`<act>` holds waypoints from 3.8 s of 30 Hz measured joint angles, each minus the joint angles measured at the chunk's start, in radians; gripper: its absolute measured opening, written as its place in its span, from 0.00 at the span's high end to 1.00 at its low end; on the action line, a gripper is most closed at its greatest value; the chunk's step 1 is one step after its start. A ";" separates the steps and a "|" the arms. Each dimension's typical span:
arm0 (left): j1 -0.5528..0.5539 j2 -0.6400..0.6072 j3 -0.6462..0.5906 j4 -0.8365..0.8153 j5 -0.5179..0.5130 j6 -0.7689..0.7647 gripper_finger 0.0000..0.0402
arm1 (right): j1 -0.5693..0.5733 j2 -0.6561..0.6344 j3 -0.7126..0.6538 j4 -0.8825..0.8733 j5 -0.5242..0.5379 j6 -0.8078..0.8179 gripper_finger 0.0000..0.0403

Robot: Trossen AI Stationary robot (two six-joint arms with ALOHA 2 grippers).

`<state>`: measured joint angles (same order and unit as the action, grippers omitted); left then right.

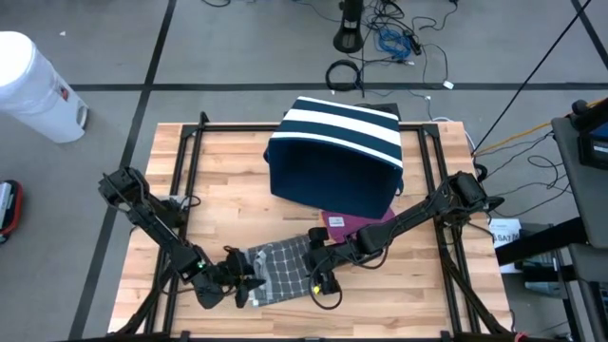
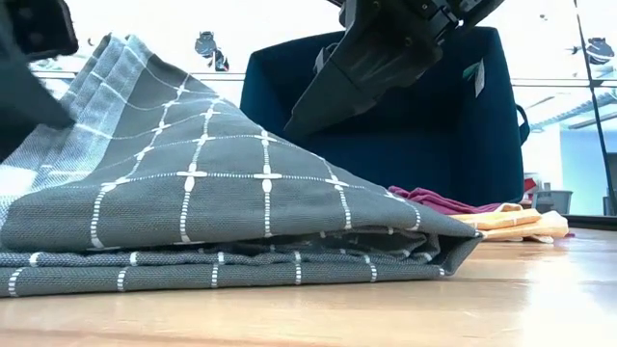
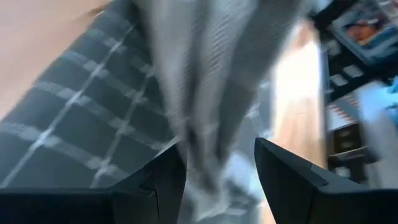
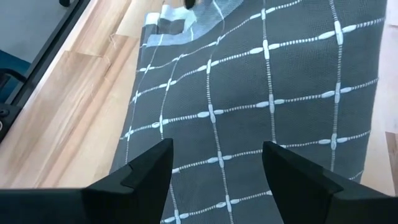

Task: Fold towel
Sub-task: Fold the gray towel

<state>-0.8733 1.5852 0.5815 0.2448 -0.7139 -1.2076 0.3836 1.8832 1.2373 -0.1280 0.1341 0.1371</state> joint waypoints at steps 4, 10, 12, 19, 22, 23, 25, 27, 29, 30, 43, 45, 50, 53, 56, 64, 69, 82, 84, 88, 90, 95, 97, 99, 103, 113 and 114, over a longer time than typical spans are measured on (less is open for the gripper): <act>0.048 0.000 -0.006 0.099 0.050 0.095 0.51 | -0.002 0.000 0.000 0.001 0.002 0.000 0.42; 0.118 0.012 -0.007 0.125 0.149 0.118 0.51 | -0.004 0.000 0.000 0.006 0.031 0.000 0.42; 0.131 0.028 -0.007 0.129 0.156 0.119 0.52 | -0.004 0.000 0.000 0.006 0.031 0.000 0.42; 0.162 0.054 -0.008 0.173 0.204 0.164 0.71 | -0.004 0.000 0.000 -0.011 0.052 0.000 0.42; 0.162 0.053 -0.008 0.244 0.239 0.218 0.87 | -0.004 0.000 0.000 -0.052 0.052 0.021 0.42; 0.162 0.053 -0.008 0.270 0.250 0.233 0.93 | -0.004 0.000 0.000 -0.066 0.053 0.028 0.42; 0.162 0.053 -0.008 0.306 0.262 0.249 0.97 | -0.002 0.000 -0.004 -0.078 0.053 0.041 0.42; 0.162 0.052 -0.008 0.324 0.265 0.251 0.98 | 0.003 0.000 -0.016 -0.076 0.055 0.057 0.42; 0.161 0.049 -0.008 0.361 0.278 0.255 0.98 | 0.010 0.001 -0.028 -0.077 0.055 0.065 0.42; 0.161 0.049 -0.008 0.381 0.289 0.253 0.98 | 0.012 0.001 -0.034 -0.076 0.054 0.073 0.42; 0.105 0.049 -0.007 0.464 0.368 0.037 0.99 | 0.041 0.001 -0.080 -0.074 0.079 0.040 0.42; 0.094 0.049 -0.007 0.466 0.368 -0.001 0.99 | 0.040 0.001 -0.080 -0.075 0.079 0.032 0.42; 0.073 0.049 -0.007 0.423 0.367 -0.073 0.99 | 0.047 0.001 -0.080 -0.029 0.066 -0.023 0.42; 0.072 0.049 -0.007 0.423 0.365 -0.075 0.99 | 0.051 0.001 -0.080 0.018 -0.006 -0.043 0.42; 0.072 0.049 -0.007 0.419 0.365 -0.075 0.99 | 0.051 0.001 -0.080 0.053 -0.071 -0.036 0.42; 0.072 0.049 -0.007 0.398 0.364 -0.056 0.99 | 0.061 0.028 -0.080 0.113 -0.088 -0.002 0.42; 0.075 0.028 -0.006 0.364 0.359 -0.040 0.99 | 0.062 0.100 -0.080 0.189 -0.088 -0.007 0.42; 0.167 -0.027 -0.006 0.083 0.359 0.066 0.99 | 0.056 0.136 -0.074 0.025 -0.075 0.036 0.42; 0.197 -0.027 -0.006 0.089 0.373 0.100 0.99 | 0.056 0.128 -0.076 -0.003 -0.072 0.041 0.42; 0.264 -0.027 -0.006 0.131 0.437 0.178 0.99 | 0.056 0.088 -0.078 -0.090 -0.037 0.062 0.42; 0.295 -0.027 -0.006 0.128 0.476 0.204 0.99 | 0.056 0.065 -0.080 -0.143 -0.019 0.080 0.42; 0.350 -0.027 -0.006 0.124 0.548 0.264 0.99 | 0.058 0.010 -0.083 -0.281 0.018 0.137 0.42; 0.374 -0.027 -0.006 0.123 0.554 0.286 0.99 | 0.060 -0.005 -0.083 -0.349 0.025 0.165 0.42; 0.395 -0.027 -0.006 0.121 0.566 0.305 0.99 | 0.066 -0.016 -0.083 -0.379 0.045 0.183 0.42; 0.409 -0.027 -0.006 0.118 0.597 0.319 0.99 | 0.083 -0.053 -0.083 -0.365 0.062 0.196 0.42; 0.409 -0.031 -0.006 0.123 0.713 0.177 0.97 | 0.117 -0.118 -0.082 -0.323 0.154 0.184 0.42; 0.409 -0.031 -0.006 0.121 0.722 0.162 0.97 | 0.117 -0.118 -0.082 -0.311 0.154 0.181 0.42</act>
<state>-0.4641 1.5543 0.5751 0.3653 0.0085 -1.0452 0.5007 1.7652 1.1549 -0.4388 0.2878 0.3177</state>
